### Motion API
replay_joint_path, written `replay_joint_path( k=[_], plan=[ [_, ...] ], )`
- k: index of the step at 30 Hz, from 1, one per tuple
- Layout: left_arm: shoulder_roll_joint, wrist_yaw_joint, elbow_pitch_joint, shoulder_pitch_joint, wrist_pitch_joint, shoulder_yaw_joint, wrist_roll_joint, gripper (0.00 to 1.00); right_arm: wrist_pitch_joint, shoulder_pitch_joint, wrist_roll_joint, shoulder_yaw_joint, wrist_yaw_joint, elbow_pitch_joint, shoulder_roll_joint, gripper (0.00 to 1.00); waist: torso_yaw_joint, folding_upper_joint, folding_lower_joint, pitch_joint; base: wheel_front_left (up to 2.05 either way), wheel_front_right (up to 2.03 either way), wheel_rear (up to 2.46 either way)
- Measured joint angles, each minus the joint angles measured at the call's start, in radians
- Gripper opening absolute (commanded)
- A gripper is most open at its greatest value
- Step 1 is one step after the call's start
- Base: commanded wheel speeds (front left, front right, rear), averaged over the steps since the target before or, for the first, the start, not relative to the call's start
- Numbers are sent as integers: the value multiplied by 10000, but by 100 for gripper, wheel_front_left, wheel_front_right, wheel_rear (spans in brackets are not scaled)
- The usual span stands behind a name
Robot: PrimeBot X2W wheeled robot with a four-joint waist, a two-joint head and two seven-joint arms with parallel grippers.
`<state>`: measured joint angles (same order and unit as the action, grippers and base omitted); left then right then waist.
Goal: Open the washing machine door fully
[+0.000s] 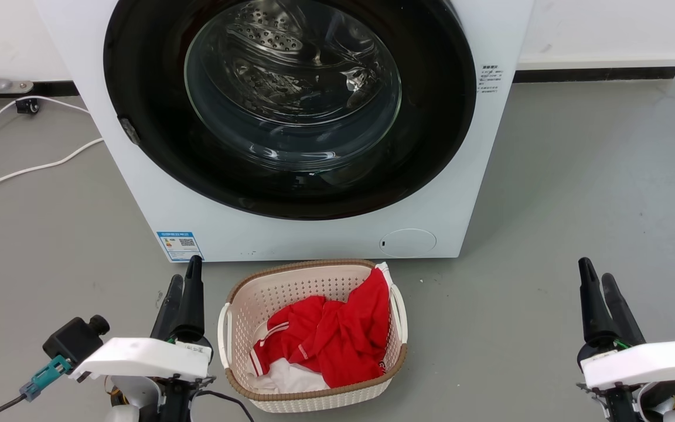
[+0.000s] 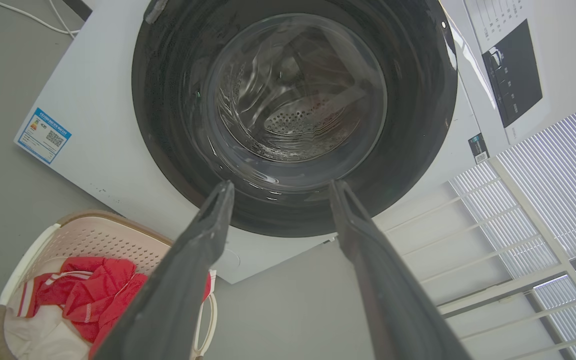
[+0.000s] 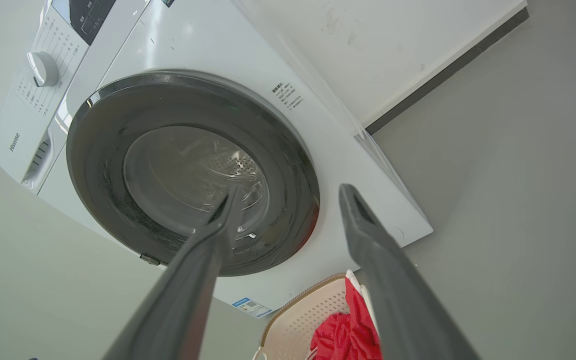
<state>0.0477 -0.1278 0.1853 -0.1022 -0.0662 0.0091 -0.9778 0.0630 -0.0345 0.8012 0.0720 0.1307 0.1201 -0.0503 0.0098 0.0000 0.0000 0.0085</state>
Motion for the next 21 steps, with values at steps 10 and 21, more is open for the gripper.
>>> replay_joint_path(
  k=[10, 21],
  plan=[
    [2, 2, 13, -14, -314, -180, 1695, 100, 341, 46, -1745, -10, 0, -29, 0, 100, 43, 0, 0, 23, 0, 0, 0],
    [4, 2, 128, -56, -619, -399, 3250, 100, 648, 136, -3430, -36, 0, -75, -2, 100, 84, 0, 0, 48, 0, 0, 0]
  ],
)
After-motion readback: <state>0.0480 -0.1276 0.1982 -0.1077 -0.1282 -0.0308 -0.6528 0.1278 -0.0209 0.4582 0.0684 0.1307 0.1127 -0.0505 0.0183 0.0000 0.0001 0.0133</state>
